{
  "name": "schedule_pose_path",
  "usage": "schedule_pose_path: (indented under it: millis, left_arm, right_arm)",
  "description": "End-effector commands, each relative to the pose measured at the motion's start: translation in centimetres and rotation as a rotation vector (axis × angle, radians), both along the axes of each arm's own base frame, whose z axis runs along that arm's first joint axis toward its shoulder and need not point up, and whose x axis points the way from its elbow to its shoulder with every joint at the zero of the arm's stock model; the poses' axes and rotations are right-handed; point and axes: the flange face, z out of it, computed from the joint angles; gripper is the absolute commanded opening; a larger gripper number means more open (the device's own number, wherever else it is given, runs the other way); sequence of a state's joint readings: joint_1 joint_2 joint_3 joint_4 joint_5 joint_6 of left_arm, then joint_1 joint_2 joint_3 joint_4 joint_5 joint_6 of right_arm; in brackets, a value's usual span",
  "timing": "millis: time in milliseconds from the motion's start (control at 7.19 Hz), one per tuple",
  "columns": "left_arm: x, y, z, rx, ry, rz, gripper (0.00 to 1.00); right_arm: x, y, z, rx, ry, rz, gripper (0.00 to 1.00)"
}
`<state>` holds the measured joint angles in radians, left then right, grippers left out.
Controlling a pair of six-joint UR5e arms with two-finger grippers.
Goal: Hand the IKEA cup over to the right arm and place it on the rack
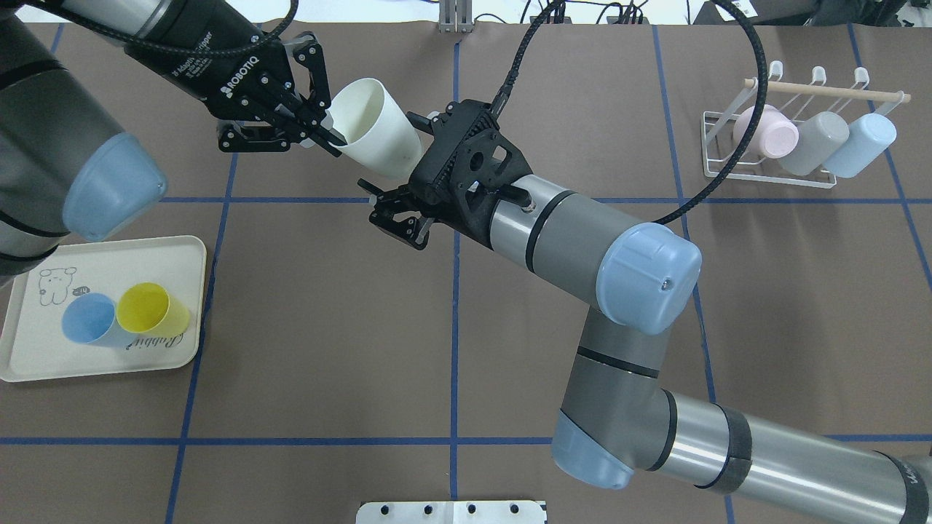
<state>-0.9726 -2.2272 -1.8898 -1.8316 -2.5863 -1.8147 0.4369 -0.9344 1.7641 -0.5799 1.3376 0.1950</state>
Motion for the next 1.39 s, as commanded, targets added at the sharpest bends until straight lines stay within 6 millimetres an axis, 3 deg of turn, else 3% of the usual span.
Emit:
schedule_pose_path:
  millis: [0, 139, 278, 417, 834, 1113, 1252]
  left_arm:
    - [0.0, 0.0, 0.0, 0.0, 0.0, 0.0, 0.0]
    - [0.0, 0.0, 0.0, 0.002, 0.0, 0.0, 0.0]
    - [0.0, 0.0, -0.3, 0.021, 0.006, 0.001, 0.9]
    - [-0.4, 0.3, -0.8, 0.055, 0.031, -0.003, 1.0]
    - [-1.0, 0.1, -0.7, 0.08, 0.034, -0.009, 1.0]
    - [-0.5, -0.6, 1.5, 0.133, 0.01, 0.006, 1.0]
    - [-0.5, -1.1, 3.4, 0.168, -0.011, 0.006, 1.0]
  right_arm:
    - [0.0, 0.2, 0.2, 0.002, 0.003, -0.001, 0.41]
    - [0.2, 0.0, 0.4, -0.006, 0.003, 0.026, 0.28]
    - [0.5, 0.0, 0.5, -0.018, -0.004, 0.075, 0.18]
    - [0.2, 0.3, 0.6, -0.026, -0.006, 0.097, 0.16]
    - [-0.3, 0.3, 1.7, -0.038, 0.026, 0.095, 0.1]
    - [-0.8, -0.2, 4.7, -0.089, 0.158, 0.096, 0.09]
    - [-0.2, -0.4, 4.3, -0.154, 0.299, 0.106, 0.0]
